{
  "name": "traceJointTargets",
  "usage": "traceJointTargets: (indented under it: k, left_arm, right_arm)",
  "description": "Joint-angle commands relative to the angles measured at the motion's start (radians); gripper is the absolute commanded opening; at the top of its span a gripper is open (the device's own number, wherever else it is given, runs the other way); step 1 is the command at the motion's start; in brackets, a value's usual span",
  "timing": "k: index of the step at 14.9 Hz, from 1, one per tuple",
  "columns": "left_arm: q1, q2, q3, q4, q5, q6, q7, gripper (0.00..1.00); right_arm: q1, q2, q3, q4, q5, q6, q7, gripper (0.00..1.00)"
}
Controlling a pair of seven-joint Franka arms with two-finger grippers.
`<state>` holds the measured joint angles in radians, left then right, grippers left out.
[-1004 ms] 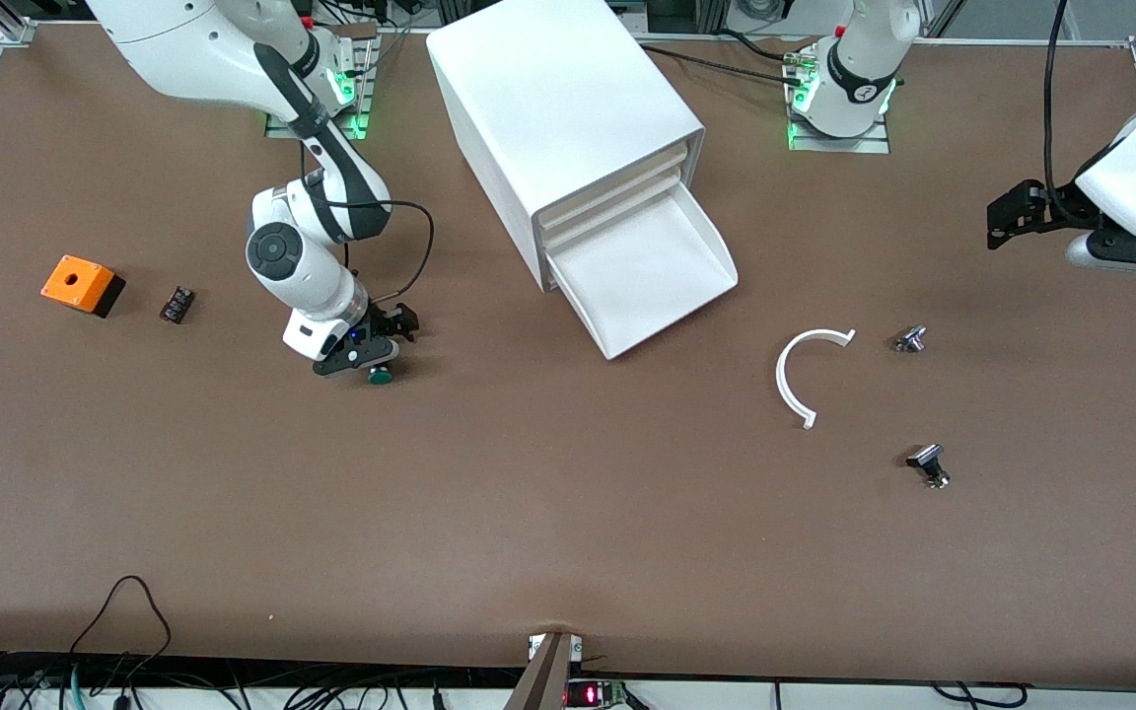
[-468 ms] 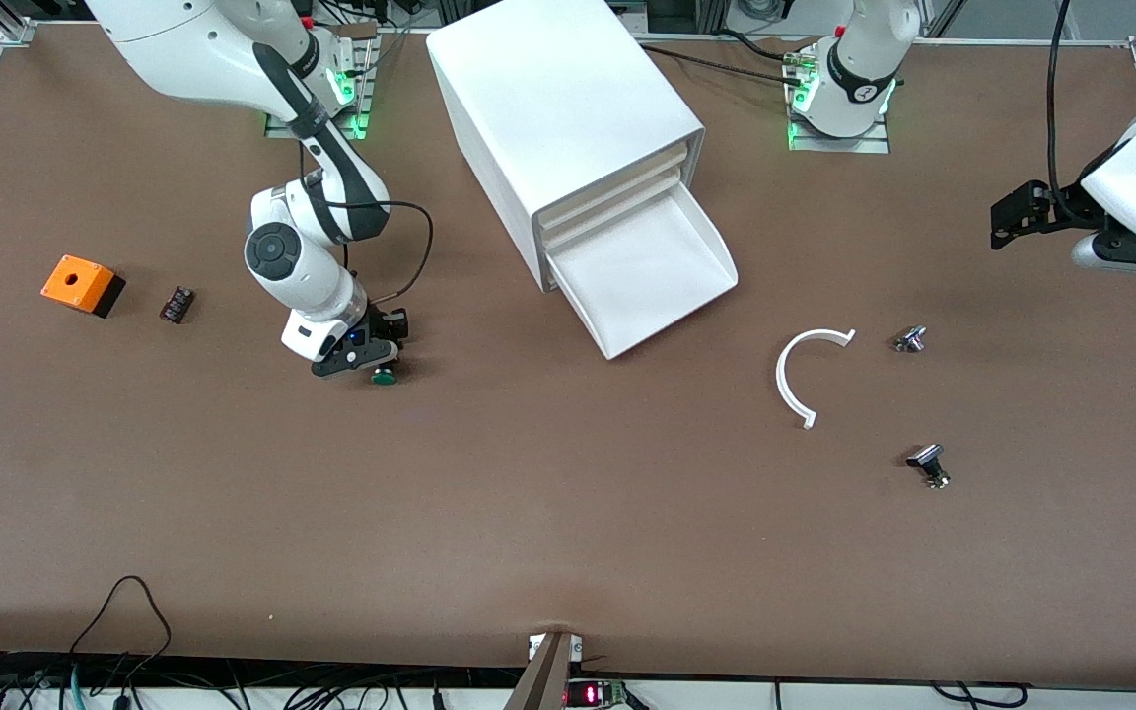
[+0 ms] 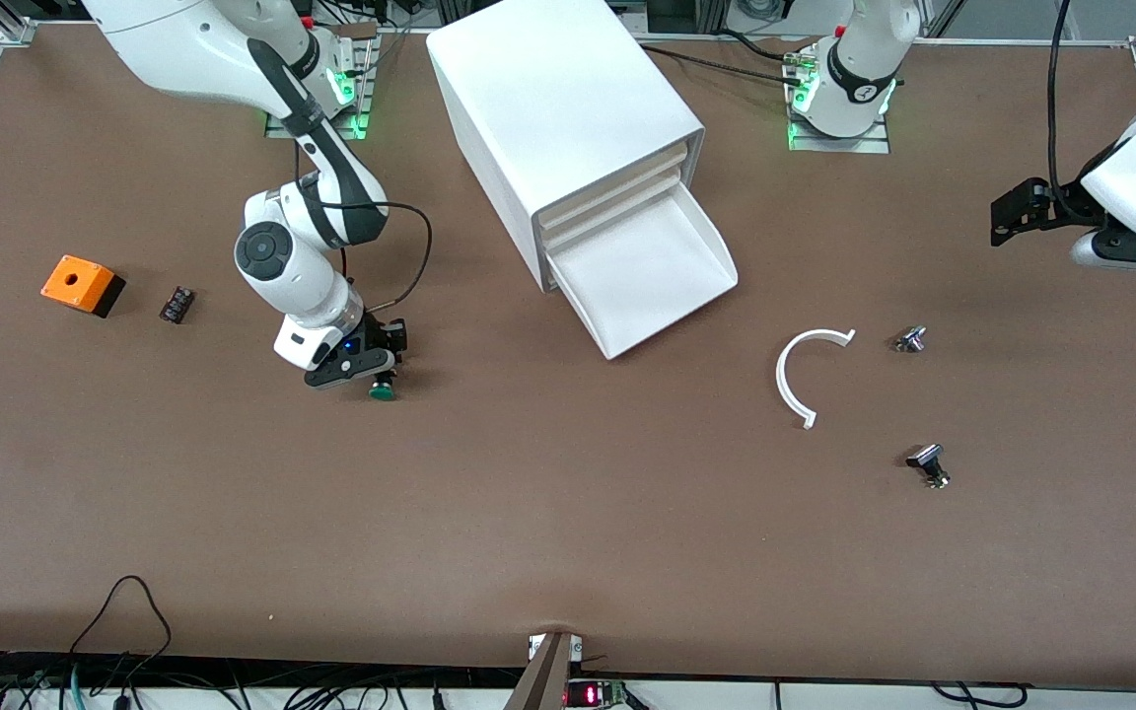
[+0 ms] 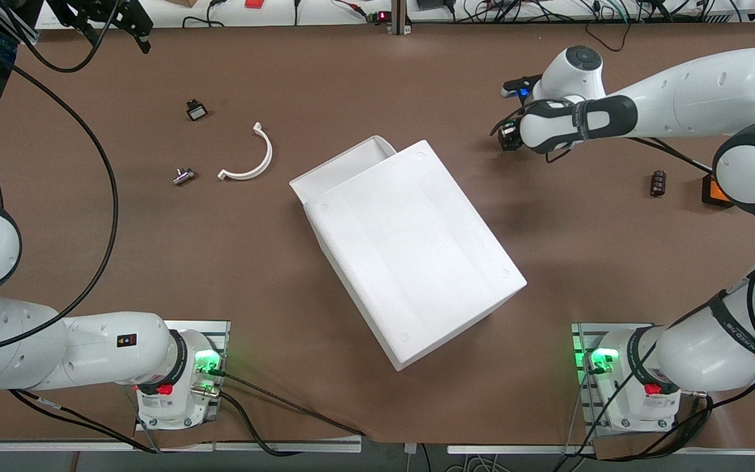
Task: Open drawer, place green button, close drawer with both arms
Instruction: 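Grasp the green button by its blue base with the right gripper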
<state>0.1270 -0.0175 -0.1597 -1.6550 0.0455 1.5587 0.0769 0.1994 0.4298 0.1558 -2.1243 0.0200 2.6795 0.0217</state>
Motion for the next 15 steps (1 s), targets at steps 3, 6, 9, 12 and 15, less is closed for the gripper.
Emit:
traceJointTargets:
  k: [3,6,9,12,15]
  left_arm:
    - [0.0,0.021,-0.004,0.041,0.014,-0.029,-0.012,1.0]
    - [0.0,0.021,-0.004,0.041,0.014,-0.029,-0.012,1.0]
    - [0.0,0.021,-0.006,0.041,0.014,-0.031,-0.012,1.0]
    - [0.0,0.021,-0.008,0.043,0.014,-0.032,-0.012,1.0]
    - [0.0,0.019,-0.009,0.043,0.014,-0.035,-0.012,1.0]
  right_arm:
    - [-0.002,-0.054,0.002,0.148,0.001,-0.166,-0.097,0.25]
    - [0.0,-0.043,0.013,0.274,0.006,-0.248,-0.25,0.25]
    - [0.008,-0.034,0.083,0.345,0.006,-0.256,-0.368,0.25]
    - [0.061,-0.022,0.116,0.412,0.006,-0.257,-0.481,0.25]
    - [0.155,0.019,0.119,0.499,0.006,-0.286,-0.571,0.25]
